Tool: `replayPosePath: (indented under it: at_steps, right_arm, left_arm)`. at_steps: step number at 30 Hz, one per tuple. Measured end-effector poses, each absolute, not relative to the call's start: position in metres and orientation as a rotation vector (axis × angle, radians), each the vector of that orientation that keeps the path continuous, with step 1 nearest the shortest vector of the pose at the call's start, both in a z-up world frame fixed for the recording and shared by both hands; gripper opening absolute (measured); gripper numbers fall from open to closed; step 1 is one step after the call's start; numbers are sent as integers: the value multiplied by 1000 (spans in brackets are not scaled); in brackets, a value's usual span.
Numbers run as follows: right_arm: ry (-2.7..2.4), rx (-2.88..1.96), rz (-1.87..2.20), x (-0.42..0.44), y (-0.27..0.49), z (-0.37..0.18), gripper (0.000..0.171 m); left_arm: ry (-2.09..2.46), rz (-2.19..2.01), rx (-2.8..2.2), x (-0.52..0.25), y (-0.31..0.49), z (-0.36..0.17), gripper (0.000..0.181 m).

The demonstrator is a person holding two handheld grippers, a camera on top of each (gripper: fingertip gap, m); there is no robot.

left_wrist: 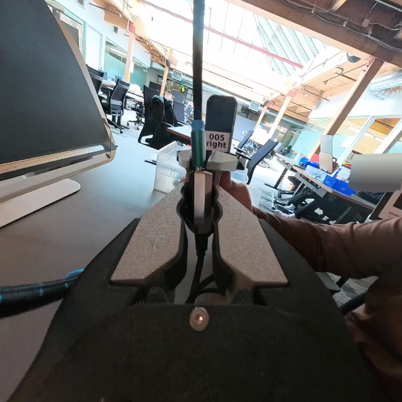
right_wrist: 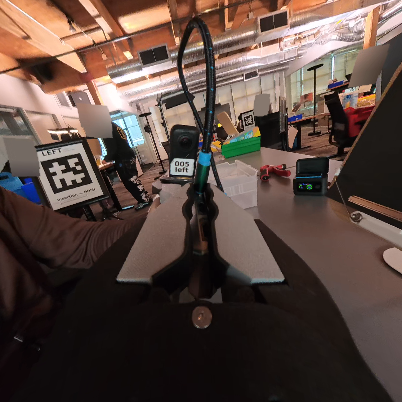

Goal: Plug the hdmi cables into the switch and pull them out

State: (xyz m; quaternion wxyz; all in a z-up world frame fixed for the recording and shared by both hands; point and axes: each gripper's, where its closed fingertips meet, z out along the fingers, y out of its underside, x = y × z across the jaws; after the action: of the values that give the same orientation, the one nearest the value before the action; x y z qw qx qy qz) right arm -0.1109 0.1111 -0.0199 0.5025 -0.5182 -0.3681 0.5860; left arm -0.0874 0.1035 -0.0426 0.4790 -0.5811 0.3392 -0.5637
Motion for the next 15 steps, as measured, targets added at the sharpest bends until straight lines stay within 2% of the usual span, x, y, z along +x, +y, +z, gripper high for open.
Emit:
replayPosePath:
  at_steps: [11,15]
  right_arm:
    - [-800,-1154,1488,-112,112,-12,7]
    - [-507,-1001,1603,-66,135,19,6]
  left_arm:
    - [774,-1377,-1387,-91,105,-34,18]
    - [823,-1329,-1432,-84,104,-47,17]
